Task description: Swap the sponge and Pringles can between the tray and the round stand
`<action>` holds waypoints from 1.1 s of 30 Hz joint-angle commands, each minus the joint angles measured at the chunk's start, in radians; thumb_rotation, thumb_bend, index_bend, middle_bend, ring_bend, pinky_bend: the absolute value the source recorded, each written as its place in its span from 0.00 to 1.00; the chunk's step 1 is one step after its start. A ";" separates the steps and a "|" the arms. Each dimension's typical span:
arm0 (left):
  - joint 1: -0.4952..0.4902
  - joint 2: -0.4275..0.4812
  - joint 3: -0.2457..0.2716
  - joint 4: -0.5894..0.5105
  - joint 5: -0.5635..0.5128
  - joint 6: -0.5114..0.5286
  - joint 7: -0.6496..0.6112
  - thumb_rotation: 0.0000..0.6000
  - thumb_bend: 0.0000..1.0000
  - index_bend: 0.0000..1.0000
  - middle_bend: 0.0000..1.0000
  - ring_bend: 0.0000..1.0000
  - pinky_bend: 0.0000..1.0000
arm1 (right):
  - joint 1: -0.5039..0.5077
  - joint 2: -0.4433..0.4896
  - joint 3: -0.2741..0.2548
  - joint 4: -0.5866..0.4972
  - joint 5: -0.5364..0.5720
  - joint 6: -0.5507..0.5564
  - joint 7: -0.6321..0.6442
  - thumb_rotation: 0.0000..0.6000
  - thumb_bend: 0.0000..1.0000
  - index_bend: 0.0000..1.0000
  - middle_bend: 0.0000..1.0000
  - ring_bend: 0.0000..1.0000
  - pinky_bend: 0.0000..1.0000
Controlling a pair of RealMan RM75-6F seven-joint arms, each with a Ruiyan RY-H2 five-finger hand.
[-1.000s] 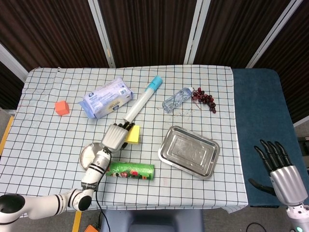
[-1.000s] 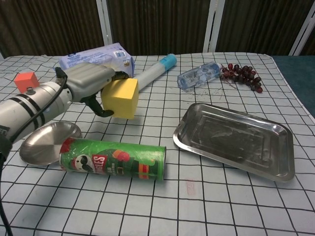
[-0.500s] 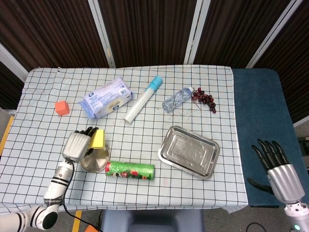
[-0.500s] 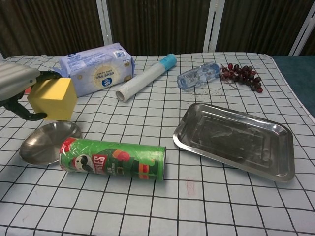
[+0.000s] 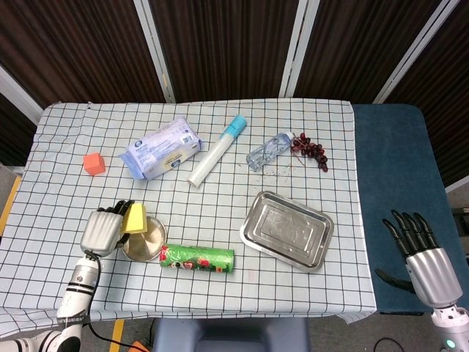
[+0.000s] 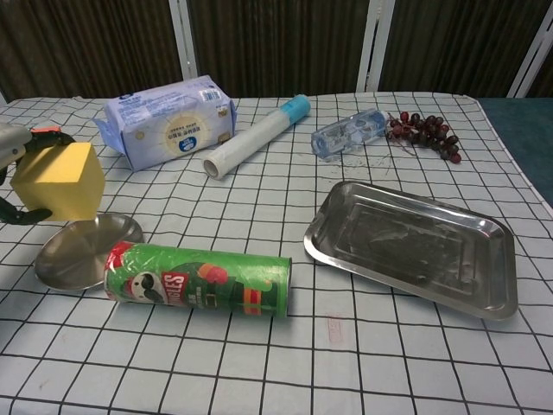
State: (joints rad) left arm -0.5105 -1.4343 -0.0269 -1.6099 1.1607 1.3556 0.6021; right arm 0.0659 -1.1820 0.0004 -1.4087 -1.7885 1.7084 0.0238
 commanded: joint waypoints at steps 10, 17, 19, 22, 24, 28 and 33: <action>0.047 0.028 0.012 -0.062 -0.013 -0.019 0.022 1.00 0.35 0.36 0.37 0.36 0.42 | 0.001 -0.002 -0.001 0.001 0.001 -0.002 0.000 1.00 0.02 0.00 0.00 0.00 0.01; 0.059 0.033 0.008 -0.087 -0.015 -0.034 0.018 1.00 0.34 0.02 0.01 0.03 0.22 | 0.003 -0.001 0.000 0.001 0.004 -0.005 0.001 1.00 0.02 0.00 0.00 0.00 0.01; 0.063 0.038 0.003 -0.105 -0.021 -0.039 0.011 1.00 0.30 0.00 0.00 0.00 0.19 | 0.003 -0.002 0.001 0.001 0.006 -0.005 0.002 1.00 0.02 0.00 0.00 0.00 0.01; 0.070 0.043 0.000 -0.114 -0.012 -0.031 0.005 1.00 0.26 0.00 0.00 0.00 0.16 | 0.002 -0.003 0.001 0.001 0.005 -0.003 0.005 1.00 0.02 0.00 0.00 0.00 0.01; 0.075 0.048 0.001 -0.120 -0.006 -0.029 0.008 1.00 0.25 0.00 0.00 0.00 0.15 | 0.001 -0.004 0.001 0.001 0.003 0.002 0.006 1.00 0.02 0.00 0.00 0.00 0.01; 0.086 0.071 0.003 -0.148 -0.001 -0.027 0.002 1.00 0.25 0.00 0.00 0.00 0.12 | -0.001 -0.007 0.000 0.005 -0.002 0.008 0.007 1.00 0.02 0.00 0.00 0.00 0.01; 0.117 0.107 -0.006 -0.167 0.044 0.035 -0.025 1.00 0.24 0.00 0.00 0.00 0.12 | 0.001 -0.005 -0.001 0.003 0.002 0.001 0.008 1.00 0.02 0.00 0.00 0.00 0.01</action>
State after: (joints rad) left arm -0.4102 -1.3417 -0.0282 -1.7688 1.1815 1.3594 0.5948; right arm 0.0664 -1.1873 -0.0006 -1.4059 -1.7866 1.7094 0.0319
